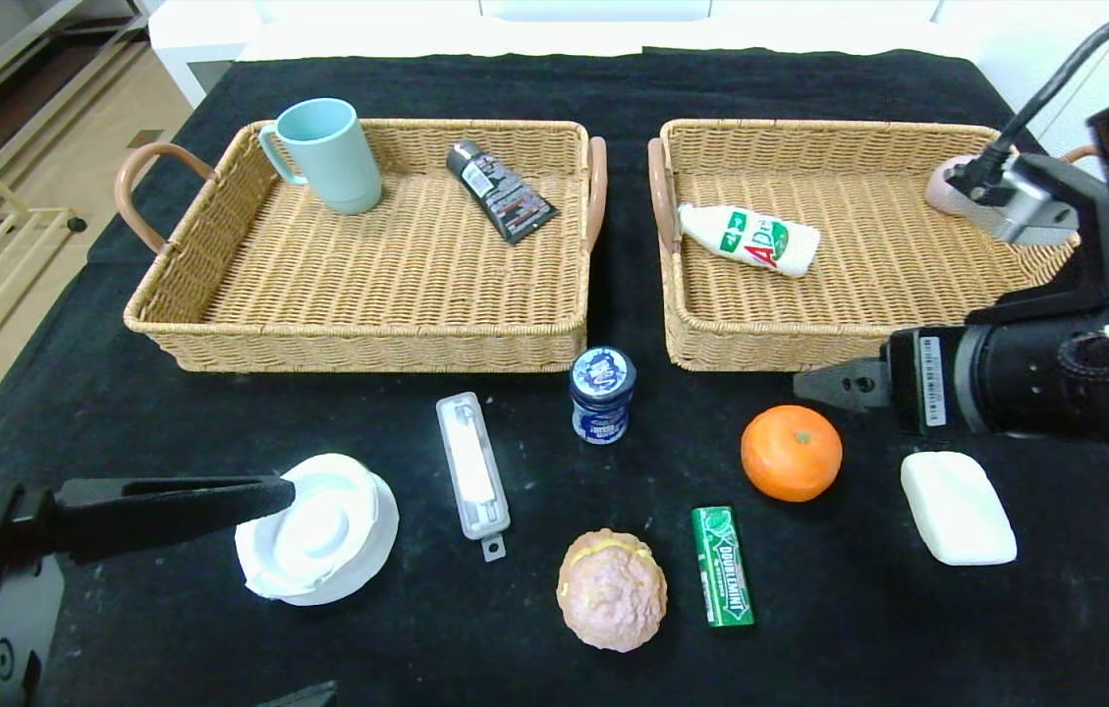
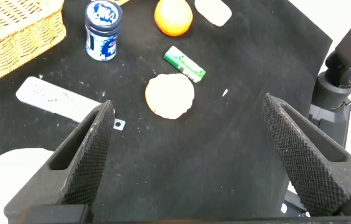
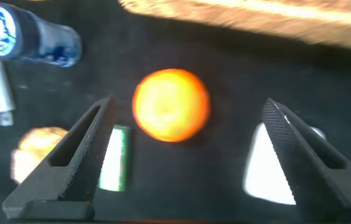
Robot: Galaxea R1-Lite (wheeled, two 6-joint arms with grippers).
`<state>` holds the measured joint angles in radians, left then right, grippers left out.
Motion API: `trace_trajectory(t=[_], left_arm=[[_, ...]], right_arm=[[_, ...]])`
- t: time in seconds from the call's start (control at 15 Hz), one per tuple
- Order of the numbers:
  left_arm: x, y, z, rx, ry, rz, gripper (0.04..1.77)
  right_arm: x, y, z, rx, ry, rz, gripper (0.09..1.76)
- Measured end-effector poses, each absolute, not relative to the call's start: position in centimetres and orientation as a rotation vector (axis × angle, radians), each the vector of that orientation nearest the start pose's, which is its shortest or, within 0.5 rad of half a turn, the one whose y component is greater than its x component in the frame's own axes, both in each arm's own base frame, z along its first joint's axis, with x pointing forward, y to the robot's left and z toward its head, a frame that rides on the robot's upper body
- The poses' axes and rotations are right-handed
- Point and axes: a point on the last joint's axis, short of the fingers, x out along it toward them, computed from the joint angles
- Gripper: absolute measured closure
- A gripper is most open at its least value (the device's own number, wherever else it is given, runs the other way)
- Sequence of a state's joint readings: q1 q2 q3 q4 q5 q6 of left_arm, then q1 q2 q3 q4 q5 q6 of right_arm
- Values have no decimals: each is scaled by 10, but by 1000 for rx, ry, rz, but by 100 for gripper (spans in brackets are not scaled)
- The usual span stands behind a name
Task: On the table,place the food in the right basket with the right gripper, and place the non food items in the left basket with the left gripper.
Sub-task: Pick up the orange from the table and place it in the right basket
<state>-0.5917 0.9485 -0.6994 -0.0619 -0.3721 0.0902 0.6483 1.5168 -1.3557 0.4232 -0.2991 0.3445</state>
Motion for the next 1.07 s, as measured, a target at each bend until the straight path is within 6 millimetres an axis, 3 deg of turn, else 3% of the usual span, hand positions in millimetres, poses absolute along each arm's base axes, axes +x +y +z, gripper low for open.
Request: trace_trajectory(t=[0.47, 1.07], left_arm=[[88, -69, 255, 119, 140, -971, 9], [87, -68, 256, 120, 131, -971, 9]], right_arm=[[236, 177, 267, 77, 658, 158, 14], [258, 182, 249, 73, 704, 110, 14]])
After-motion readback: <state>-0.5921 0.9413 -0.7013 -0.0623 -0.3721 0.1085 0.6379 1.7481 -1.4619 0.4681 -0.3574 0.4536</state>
